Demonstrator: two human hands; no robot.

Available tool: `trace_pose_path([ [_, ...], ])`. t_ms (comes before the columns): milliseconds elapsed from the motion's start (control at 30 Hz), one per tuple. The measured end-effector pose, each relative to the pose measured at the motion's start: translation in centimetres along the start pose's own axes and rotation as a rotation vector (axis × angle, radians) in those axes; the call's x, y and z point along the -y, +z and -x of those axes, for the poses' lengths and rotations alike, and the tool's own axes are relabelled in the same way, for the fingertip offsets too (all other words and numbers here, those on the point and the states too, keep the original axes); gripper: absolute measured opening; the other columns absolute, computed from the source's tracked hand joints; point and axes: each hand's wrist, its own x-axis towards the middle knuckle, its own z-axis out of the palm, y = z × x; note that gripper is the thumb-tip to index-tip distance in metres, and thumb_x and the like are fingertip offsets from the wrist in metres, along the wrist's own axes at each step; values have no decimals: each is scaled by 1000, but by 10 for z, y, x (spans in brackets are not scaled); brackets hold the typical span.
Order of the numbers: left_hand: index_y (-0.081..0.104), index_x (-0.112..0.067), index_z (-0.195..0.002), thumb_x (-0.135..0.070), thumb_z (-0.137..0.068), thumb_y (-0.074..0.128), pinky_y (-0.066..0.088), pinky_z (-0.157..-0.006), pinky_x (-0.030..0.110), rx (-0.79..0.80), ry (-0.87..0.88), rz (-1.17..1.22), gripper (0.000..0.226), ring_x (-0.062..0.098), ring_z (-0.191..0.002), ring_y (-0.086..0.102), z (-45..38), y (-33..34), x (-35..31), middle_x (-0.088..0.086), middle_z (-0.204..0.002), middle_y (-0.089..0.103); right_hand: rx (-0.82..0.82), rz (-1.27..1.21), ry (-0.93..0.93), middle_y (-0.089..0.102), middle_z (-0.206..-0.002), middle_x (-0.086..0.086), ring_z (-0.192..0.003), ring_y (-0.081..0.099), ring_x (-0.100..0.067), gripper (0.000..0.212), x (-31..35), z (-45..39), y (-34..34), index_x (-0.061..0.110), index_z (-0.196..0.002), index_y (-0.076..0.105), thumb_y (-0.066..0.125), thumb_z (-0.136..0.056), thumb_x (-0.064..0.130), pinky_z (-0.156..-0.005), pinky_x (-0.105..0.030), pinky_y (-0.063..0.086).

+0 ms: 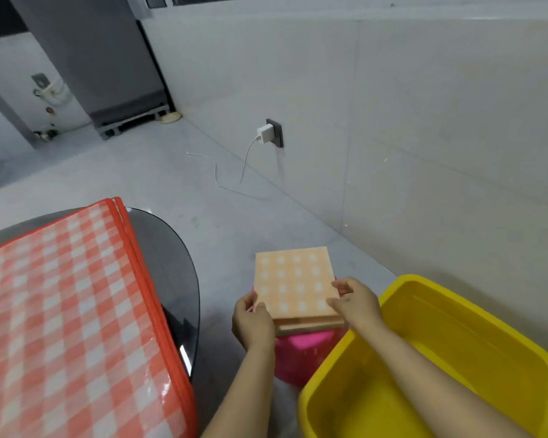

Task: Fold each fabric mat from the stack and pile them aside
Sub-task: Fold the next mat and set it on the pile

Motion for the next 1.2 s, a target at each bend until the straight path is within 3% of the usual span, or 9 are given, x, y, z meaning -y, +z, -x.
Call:
trace_pose_path([
  [267, 66, -8, -105, -3, -85, 61, 48, -89, 32, 14, 15, -125, 21, 27, -101, 62, -1, -1, 15, 11, -109, 68, 5, 168, -45, 60, -105, -7, -83, 51, -15, 33, -14, 0, 4, 12, -108, 63, 72, -76, 8, -74, -21, 36],
  [633, 64, -8, -105, -2, -87, 60, 50, -88, 35, 34, 39, -160, 20, 24, -98, 60, -1, 0, 28, 10, -111, 65, 18, 289, -120, 56, -110, -6, -84, 49, -11, 33, -21, 6, 10, 12, -115, 60, 66, -83, 9, -77, -19, 37],
  [733, 65, -7, -106, -4, -86, 62, 46, -81, 28, 41, 44, -164, 20, 21, -96, 59, -3, -2, 34, 9, -108, 65, 27, 287, -112, 55, -113, -8, -89, 52, -16, 34, -25, 7, 11, 11, -118, 60, 65, -84, 10, -80, -20, 37],
  [900, 66, -10, -106, -7, -87, 62, 48, -86, 31, 49, 32, -154, 20, 23, -100, 60, -2, -4, 35, 7, -110, 65, 42, 272, -94, 53, -111, -9, -102, 56, -23, 36, -26, 9, 11, 12, -124, 58, 62, -88, 12, -85, -22, 38],
  [1067, 66, -15, -108, -16, -89, 58, 47, -94, 42, -38, 147, -129, 21, 24, -106, 57, 20, -1, 9, 6, -113, 62, -41, 296, -164, 55, -111, -9, -108, 49, -25, 39, -9, 25, 0, 20, -125, 59, 65, -86, 24, -88, -26, 36],
  [1200, 62, -20, -102, -10, -92, 50, 44, -97, 40, 30, 312, 15, 19, 19, -107, 55, 61, -4, -42, -4, -107, 55, -66, 171, -328, 55, -107, -2, -102, 52, -20, 36, 42, 49, -15, 24, -120, 61, 66, -85, 25, -88, -28, 42],
])
